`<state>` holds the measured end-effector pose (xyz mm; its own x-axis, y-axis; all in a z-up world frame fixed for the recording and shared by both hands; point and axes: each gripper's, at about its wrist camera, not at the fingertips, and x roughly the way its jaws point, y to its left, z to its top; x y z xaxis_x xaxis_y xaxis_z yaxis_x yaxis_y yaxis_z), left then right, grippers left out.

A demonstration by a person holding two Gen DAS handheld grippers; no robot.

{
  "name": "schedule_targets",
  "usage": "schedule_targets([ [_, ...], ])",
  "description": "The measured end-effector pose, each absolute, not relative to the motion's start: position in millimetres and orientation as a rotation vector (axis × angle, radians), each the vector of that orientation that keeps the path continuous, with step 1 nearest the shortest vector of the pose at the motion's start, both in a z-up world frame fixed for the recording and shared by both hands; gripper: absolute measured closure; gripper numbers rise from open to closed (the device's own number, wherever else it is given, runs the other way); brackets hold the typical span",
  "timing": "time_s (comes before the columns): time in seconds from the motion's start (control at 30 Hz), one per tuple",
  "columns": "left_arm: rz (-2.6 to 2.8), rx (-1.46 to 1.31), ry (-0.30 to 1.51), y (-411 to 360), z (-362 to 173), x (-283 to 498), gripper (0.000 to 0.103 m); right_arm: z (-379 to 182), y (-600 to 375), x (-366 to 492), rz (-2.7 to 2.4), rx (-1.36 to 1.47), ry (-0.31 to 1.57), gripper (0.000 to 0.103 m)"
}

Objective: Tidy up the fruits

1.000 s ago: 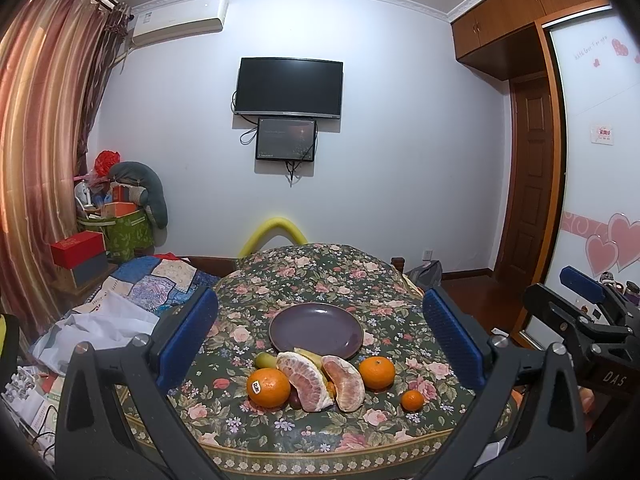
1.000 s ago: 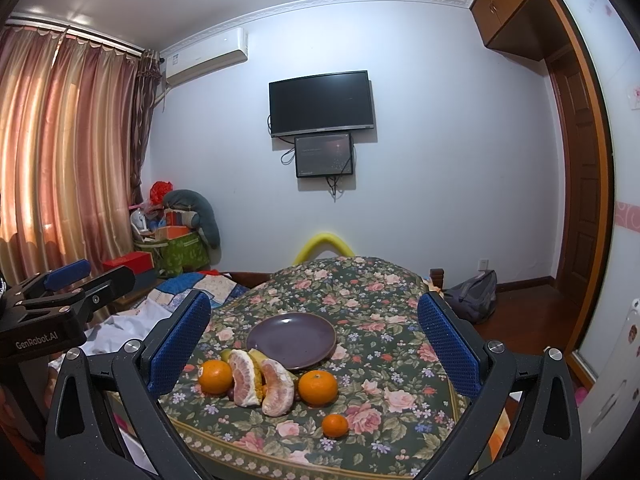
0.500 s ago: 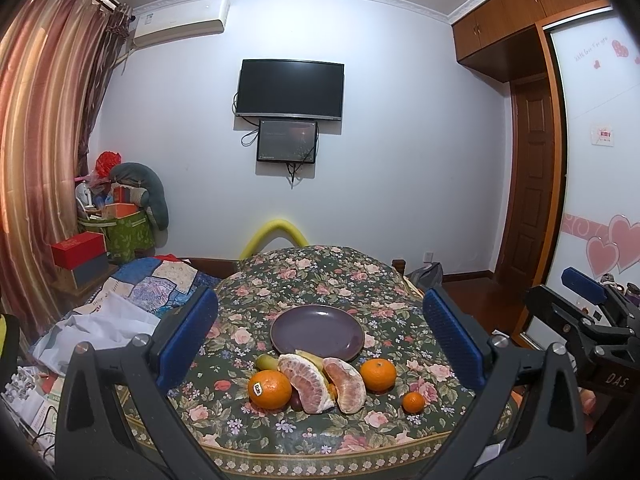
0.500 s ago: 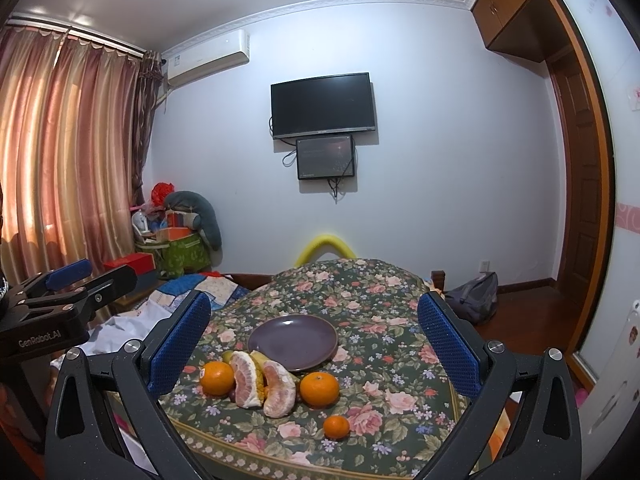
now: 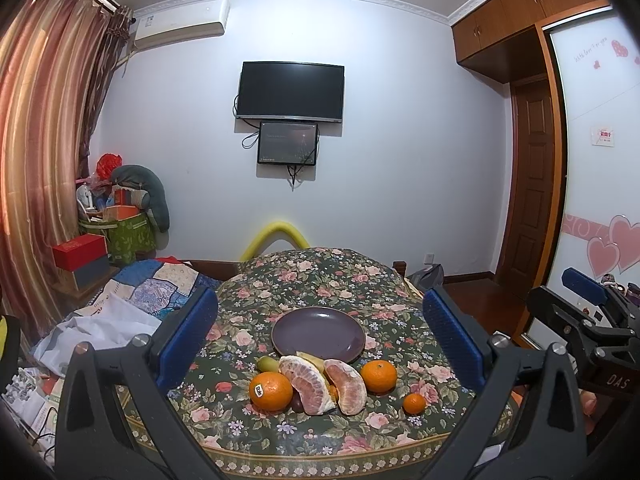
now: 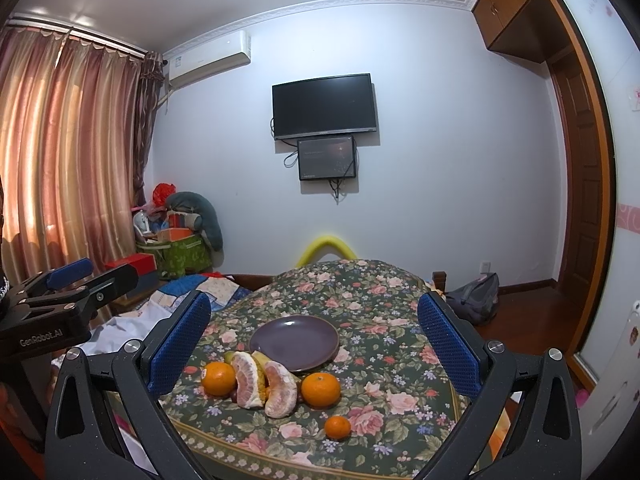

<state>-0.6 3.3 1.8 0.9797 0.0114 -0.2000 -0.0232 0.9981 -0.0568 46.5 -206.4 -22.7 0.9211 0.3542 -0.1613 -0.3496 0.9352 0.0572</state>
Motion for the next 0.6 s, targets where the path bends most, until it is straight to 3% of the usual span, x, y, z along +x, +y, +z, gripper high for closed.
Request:
schedule_targets([
  [0.6, 0.023, -0.047, 0.204, 5.3, -1.1, -0.5, 0.000, -24.2, -203.4, 46.6, 0.358, 0.027, 0.175, 0.000],
])
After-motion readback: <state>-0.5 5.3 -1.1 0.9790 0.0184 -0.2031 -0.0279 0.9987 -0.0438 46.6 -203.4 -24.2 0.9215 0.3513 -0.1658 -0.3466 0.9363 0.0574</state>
